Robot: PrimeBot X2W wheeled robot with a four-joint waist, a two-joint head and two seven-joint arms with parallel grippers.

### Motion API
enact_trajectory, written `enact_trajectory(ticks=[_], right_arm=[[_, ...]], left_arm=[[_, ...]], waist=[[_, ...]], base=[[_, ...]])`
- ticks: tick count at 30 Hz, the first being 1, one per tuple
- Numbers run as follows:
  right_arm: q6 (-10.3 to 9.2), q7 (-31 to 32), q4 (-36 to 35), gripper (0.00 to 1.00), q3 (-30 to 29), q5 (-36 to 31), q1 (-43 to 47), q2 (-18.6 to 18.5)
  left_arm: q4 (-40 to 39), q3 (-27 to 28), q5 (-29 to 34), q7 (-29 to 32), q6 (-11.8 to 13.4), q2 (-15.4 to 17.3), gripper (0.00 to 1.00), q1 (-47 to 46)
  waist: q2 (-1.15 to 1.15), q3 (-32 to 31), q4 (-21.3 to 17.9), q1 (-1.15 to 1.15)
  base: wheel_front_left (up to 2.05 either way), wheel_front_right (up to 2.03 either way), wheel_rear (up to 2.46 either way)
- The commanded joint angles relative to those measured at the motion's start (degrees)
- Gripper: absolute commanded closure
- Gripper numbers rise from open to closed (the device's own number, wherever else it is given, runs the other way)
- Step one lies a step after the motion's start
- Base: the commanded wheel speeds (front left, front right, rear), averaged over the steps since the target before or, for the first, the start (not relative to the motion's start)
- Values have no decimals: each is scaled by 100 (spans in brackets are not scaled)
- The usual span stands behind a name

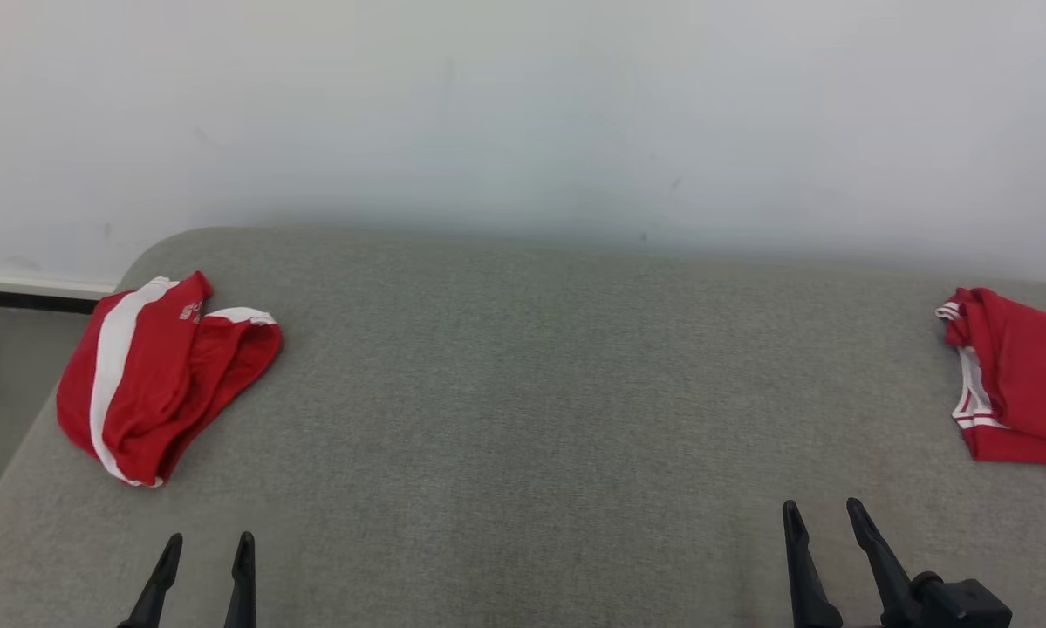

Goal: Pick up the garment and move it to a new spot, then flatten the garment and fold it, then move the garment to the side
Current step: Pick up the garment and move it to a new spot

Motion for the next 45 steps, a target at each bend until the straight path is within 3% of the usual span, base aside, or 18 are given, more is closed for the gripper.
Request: enact_trajectory(ticks=[1,11,21,37,45], right_arm=[[-16,-30,17,0,6,40,46,7],[-15,-67,67,0,5,90,69,7],[-16,-90,133,0,64,140,37,6],[-16,-31,253,0,256,29,-278,5],[-15,-20,171,0,39,-56,-147,6]], left_arm=[[-19,16,-21,5,25,30,0,52],[-34,100,-109,103,125,151,0,135],[-135,224,-194,172,246,259,0,252],[-233,452,-294,49,459,273,0,429],[-65,357,-246,174,443,389,0,-191]], waist=[[0,-2,337,0],[0,-29,1324,0],[0,-22,1978,0],[0,105,2056,0],[0,188,1858,0]], base=[[0,0,0],[0,0,0],[0,0,0],[0,0,0],[0,0,0]])
